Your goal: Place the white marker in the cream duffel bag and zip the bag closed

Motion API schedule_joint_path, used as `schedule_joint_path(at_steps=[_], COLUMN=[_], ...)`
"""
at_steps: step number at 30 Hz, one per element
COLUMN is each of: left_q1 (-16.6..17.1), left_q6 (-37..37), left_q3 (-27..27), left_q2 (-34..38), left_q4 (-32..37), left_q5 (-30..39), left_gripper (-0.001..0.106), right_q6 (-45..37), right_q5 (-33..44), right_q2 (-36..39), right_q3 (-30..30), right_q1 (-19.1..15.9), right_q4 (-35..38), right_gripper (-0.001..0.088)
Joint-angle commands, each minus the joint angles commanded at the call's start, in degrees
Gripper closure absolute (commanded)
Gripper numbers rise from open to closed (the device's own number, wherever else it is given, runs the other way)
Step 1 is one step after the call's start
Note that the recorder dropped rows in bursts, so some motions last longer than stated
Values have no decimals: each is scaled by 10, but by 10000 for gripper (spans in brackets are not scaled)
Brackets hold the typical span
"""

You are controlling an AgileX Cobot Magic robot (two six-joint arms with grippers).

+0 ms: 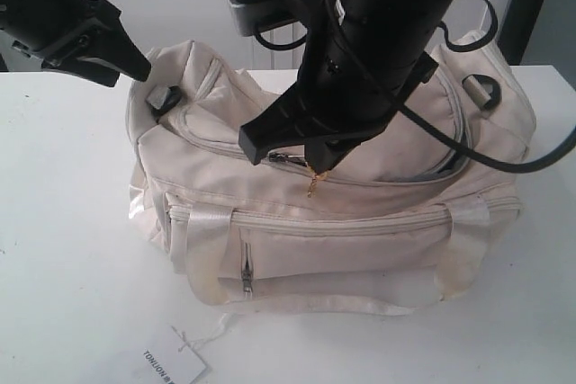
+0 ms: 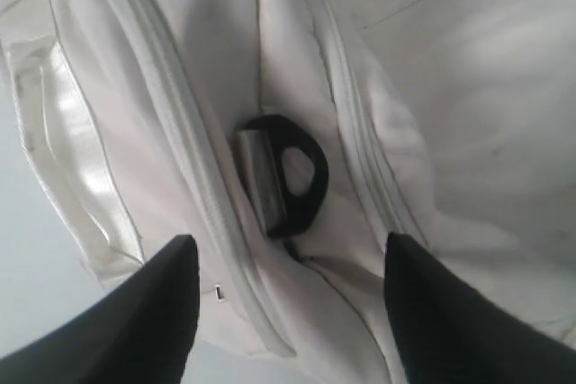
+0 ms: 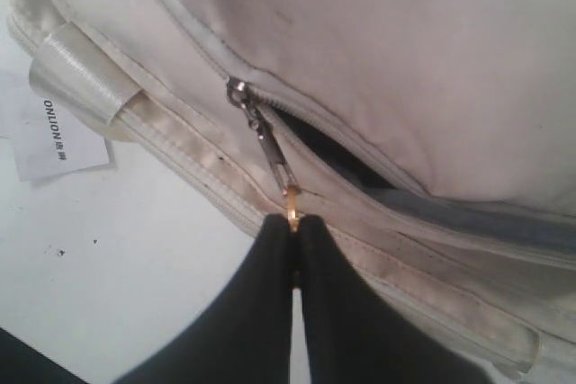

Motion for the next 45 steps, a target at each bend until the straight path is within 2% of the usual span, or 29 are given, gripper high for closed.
schedule_joint_path(at_steps=[13,16,25,33,38,42,45], left_q1=[0,0,0,0,0,0,0], left_q6=[-43,-43,-14,-6,32,49,54], left_q3=[3,20,78,118,149,162,162], left_q2=[-1,-1,-1,-1,-1,1,2], left_q4=[26,25,-47,-66,-122,-131,-131], left_q5=[39,36,16,-15,-30,-32,-34], left_gripper=[416,416,416,416,417,480,645], right_q6=[0,0,0,0,0,0,0], right_q5=[0,0,-2,-8,-10,-10,-9], right_q2=[0,0,0,0,0,0,0], right_q3=[0,0,0,0,0,0,0], right_q1=[0,0,0,0,0,0,0], right_q4=[0,0,0,-3,-3,-3,-4], right_gripper=[868,868,868,868,868,868,868])
